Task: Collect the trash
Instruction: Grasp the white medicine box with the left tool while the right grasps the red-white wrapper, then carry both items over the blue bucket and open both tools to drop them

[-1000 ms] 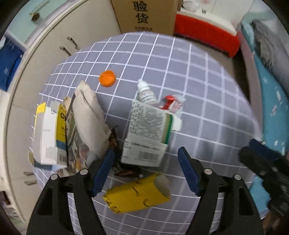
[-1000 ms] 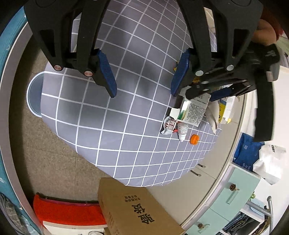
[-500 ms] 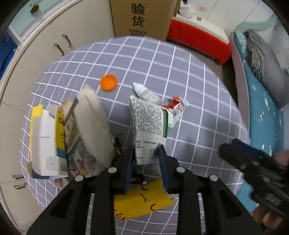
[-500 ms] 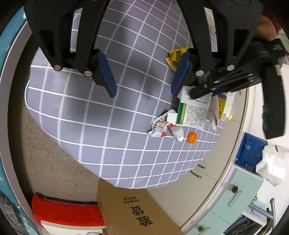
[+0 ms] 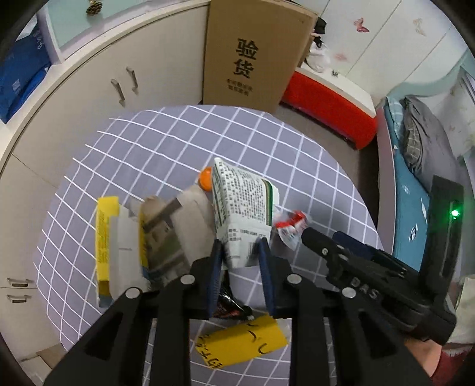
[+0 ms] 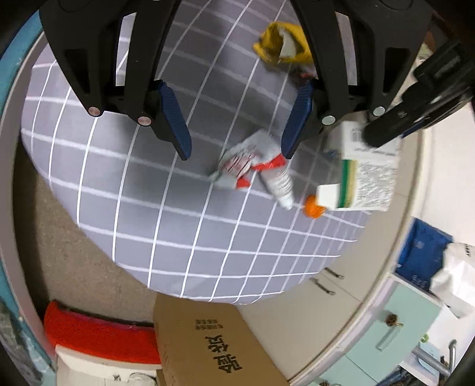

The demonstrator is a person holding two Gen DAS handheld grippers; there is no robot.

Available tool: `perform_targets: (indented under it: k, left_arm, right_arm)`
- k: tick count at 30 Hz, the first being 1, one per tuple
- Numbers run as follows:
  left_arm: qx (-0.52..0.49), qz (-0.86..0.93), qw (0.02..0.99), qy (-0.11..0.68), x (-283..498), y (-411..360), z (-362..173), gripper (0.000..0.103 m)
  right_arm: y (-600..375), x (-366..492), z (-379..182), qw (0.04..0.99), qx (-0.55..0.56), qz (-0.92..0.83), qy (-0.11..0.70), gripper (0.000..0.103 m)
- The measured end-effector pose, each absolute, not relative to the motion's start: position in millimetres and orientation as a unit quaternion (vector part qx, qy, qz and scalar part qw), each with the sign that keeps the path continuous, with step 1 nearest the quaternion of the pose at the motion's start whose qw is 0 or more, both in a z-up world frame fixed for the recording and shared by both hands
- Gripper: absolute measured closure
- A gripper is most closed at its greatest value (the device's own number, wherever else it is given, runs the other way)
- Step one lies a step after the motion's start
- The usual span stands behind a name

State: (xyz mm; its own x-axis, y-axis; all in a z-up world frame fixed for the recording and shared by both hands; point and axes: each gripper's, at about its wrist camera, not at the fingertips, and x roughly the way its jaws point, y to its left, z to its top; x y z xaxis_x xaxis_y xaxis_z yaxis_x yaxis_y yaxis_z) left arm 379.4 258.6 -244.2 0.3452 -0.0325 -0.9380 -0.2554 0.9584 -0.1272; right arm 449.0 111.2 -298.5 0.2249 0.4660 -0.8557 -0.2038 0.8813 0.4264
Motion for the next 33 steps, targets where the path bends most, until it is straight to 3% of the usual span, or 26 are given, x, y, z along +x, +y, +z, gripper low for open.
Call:
perform_targets:
  k: [5,8,13,25,33]
  left_arm:
    - [-0.128,0.072,0.811,0.567,383.7,262.0,-244.4,0.079]
    - [-0.128,0.073,0.809,0.568,384.6,261.4,-247.6,0.079]
    - [-0.127,0.072,0.809,0.57,383.5,253.7,-248.4,0.079]
    - [-0.115,0.053,0.812,0.571,392.2,208.8,-242.5,0.079]
    - [-0.095,0.011,0.813,0.575,411.4,125.6,-240.5,0.079]
  right_arm:
    - [130.3,460.9,-309.5,0.775,0.079,0.209,0.591,0.041]
    - [140.4,461.9,-317.3,0.775,0.049,0.209,0.595,0.063]
    - [145.3,456.3,-318.2,0.778,0.021,0.242,0.58,0.079]
    - [81.3,442.1,-305.3,0.763,0.111,0.275,0.574,0.082]
    - [-18.0,431.0,-284.5,0.776,0.152,0.251,0.558,0.082]
